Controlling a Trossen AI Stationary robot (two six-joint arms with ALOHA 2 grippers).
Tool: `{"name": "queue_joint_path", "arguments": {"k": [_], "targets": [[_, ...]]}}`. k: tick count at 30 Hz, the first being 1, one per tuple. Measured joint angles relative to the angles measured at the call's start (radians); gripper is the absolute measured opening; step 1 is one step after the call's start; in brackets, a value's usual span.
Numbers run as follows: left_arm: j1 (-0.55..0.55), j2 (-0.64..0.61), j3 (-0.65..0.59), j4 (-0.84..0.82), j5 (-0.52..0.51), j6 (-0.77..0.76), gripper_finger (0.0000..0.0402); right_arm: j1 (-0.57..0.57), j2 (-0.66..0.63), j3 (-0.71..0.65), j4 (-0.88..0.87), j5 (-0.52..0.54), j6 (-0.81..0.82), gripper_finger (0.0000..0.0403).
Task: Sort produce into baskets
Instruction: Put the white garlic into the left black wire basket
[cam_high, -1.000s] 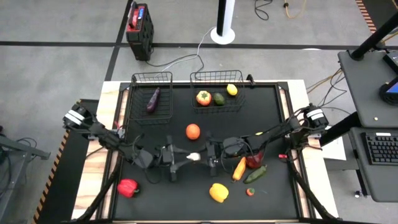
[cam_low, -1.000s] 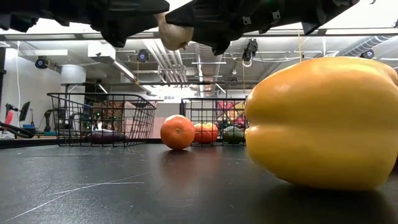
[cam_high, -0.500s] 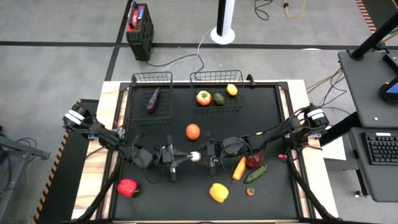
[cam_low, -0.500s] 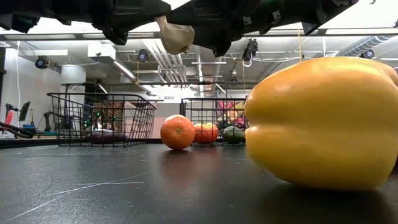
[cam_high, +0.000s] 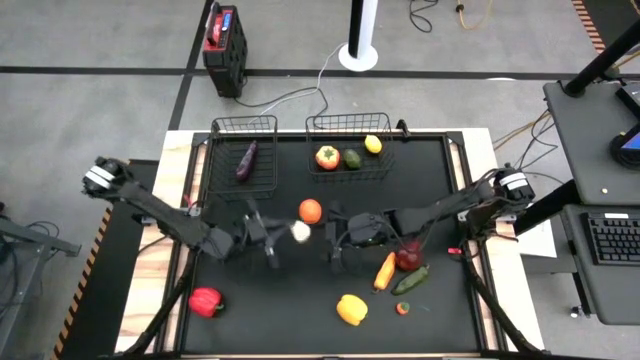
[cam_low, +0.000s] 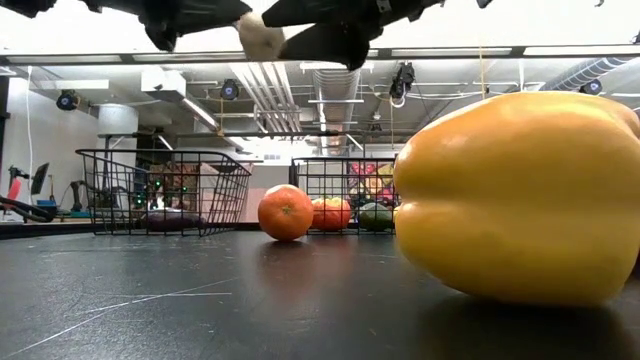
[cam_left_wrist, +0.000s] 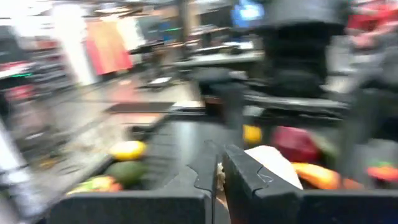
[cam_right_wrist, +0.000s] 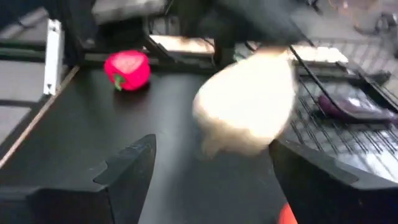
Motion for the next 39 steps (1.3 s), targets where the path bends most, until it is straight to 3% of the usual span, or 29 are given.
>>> {"name": "queue_joint_path", "arguments": {"k": [3, 12, 16, 19, 24, 35, 39], "targets": [[0.035, -0.089, 0.049, -0.21, -0.081, -0.022, 0.0002, -0.002, 0.0, 0.066, -0.133, 0.013, 0.021, 0.0311], [0.191, -0.224, 0.282, -1.002, -0.076, -0.241, 0.0001, -0.016, 0.0, 0.176, -0.335, 0.055, 0.085, 0.0315], [0.299, -0.226, 0.403, -1.371, -0.018, -0.396, 0.0001, -0.018, 0.0, 0.178, -0.343, 0.053, 0.09, 0.0309], [0.395, -0.223, 0.456, -1.548, 0.066, -0.459, 0.0001, -0.02, 0.0, 0.177, -0.352, 0.055, 0.091, 0.0306], [0.566, -0.227, 0.458, -1.639, 0.193, -0.432, 0.0, -0.019, 0.0, 0.177, -0.353, 0.055, 0.096, 0.0309], [0.879, -0.175, 0.431, -1.641, 0.544, -0.254, 0.0, -0.019, 0.0, 0.177, -0.373, 0.055, 0.115, 0.0304], [0.936, -0.125, 0.431, -1.64, 0.558, -0.211, 0.0, -0.019, 0.0, 0.177, -0.373, 0.055, 0.115, 0.0307]]}}
